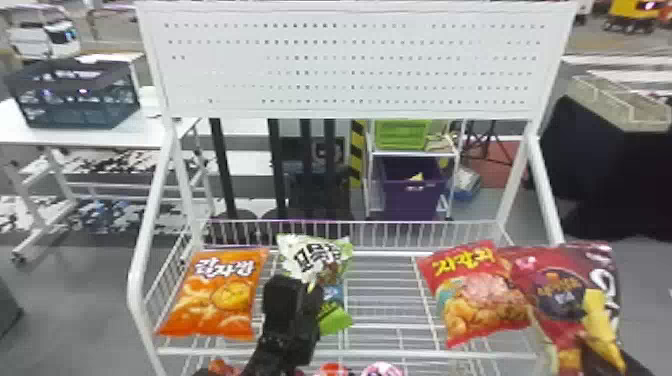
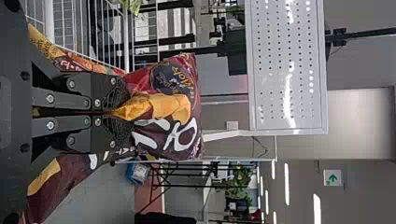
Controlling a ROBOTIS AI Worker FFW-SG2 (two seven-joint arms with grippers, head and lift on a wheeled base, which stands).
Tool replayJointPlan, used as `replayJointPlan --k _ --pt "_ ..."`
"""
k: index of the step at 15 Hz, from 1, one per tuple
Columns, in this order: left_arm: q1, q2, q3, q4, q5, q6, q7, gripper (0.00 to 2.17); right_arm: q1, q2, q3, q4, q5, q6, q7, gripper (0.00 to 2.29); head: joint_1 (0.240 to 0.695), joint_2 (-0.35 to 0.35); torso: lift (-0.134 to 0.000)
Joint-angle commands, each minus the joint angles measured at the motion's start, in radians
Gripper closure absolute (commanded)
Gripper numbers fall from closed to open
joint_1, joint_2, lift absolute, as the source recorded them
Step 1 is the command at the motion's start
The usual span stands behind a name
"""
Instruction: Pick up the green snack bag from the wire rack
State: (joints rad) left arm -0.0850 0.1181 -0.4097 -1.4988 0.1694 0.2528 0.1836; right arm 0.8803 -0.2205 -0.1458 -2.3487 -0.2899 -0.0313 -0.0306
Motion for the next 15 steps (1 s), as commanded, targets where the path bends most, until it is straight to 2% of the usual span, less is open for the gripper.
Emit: replayJointPlan --k 1,3,6,9,12,15 --pt "0.054 0.015 0.011 -0.117 0.013 -0.005 -0.001 2.13 0.005 0.000 -0.003 -0.007 0.000 0.000 0.000 2.24 0.499 0.000 0.000" --pt "0.131 0.037 0.026 -0.268 0.027 -0.002 -0.001 2.13 0.006 0.000 -0.005 -0.007 0.000 0.000 0.000 2.24 0.499 0.000 0.000" --pt "0.294 0.106 0.075 -0.489 0.041 -0.005 -0.001 2.13 0.006 0.000 -0.003 -0.009 0.000 0.000 0.000 2.24 0.499 0.000 0.000" --pt "0.452 0.158 0.147 -0.621 0.030 -0.076 0.000 2.13 0.003 -0.002 0.000 -0.007 0.000 0.000 0.000 2.24 0.499 0.000 0.000" --pt "0.567 0.190 0.193 -0.676 0.013 -0.165 0.000 2.13 0.000 -0.002 0.003 -0.006 0.000 0.000 0.000 2.24 0.499 0.000 0.000" --pt "0.662 0.189 0.258 -0.704 -0.004 -0.272 0.008 2.13 0.000 -0.003 0.005 -0.004 0.000 0.003 0.000 2.24 0.499 0.000 0.000"
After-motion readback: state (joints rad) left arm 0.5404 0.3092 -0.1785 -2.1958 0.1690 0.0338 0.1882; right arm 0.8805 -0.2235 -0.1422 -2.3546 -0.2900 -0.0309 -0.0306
